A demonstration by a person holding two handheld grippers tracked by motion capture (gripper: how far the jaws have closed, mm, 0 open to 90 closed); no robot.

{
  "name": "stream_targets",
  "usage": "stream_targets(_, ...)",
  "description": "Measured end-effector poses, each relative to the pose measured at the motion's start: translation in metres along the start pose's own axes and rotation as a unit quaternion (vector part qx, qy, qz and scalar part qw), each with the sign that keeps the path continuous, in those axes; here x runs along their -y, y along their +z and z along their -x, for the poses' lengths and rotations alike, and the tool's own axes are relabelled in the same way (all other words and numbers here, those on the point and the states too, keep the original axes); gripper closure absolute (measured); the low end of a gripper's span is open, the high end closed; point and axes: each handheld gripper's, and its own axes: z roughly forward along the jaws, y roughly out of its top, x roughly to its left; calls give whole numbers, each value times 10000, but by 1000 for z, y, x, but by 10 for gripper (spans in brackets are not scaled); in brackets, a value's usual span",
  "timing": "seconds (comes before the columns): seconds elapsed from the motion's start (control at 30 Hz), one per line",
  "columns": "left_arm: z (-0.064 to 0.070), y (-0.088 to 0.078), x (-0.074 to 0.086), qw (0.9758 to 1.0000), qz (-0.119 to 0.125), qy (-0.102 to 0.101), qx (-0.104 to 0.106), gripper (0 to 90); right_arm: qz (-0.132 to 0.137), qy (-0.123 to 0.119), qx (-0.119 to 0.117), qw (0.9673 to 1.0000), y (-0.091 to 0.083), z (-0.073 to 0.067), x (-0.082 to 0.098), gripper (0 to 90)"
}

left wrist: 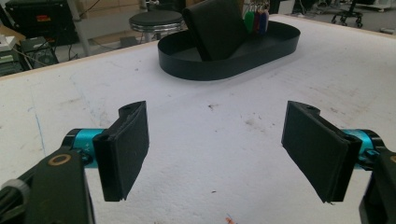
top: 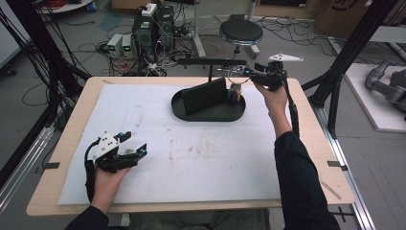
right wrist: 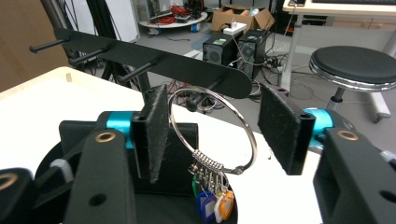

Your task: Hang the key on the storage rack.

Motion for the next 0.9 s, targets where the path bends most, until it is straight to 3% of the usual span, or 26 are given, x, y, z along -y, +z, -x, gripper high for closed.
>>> stream_targets(0.3,0,-3,-2,10000,24,33,-54,233,-7,-142,-124,9998,-21,-12,-10,356)
stream_targets(0.5,-2,-3,-5,9999,68,38,-88,233,103,-219,-363,9990,-55,-27,-21,335)
stream_targets(0.6,-2,-3,-7,9999,80,15,-88,233,342,-293,-383,9983,-77,-35,-21,342)
stream_targets(0.77,-3,1,-11,9999,101,2,-48,233,396,-262,-501,9976,-111,-39,-11,331)
stream_targets(0.9,-4,6,-13,9999,104,27,0,233,348,-210,-473,9981,-134,-38,8,312)
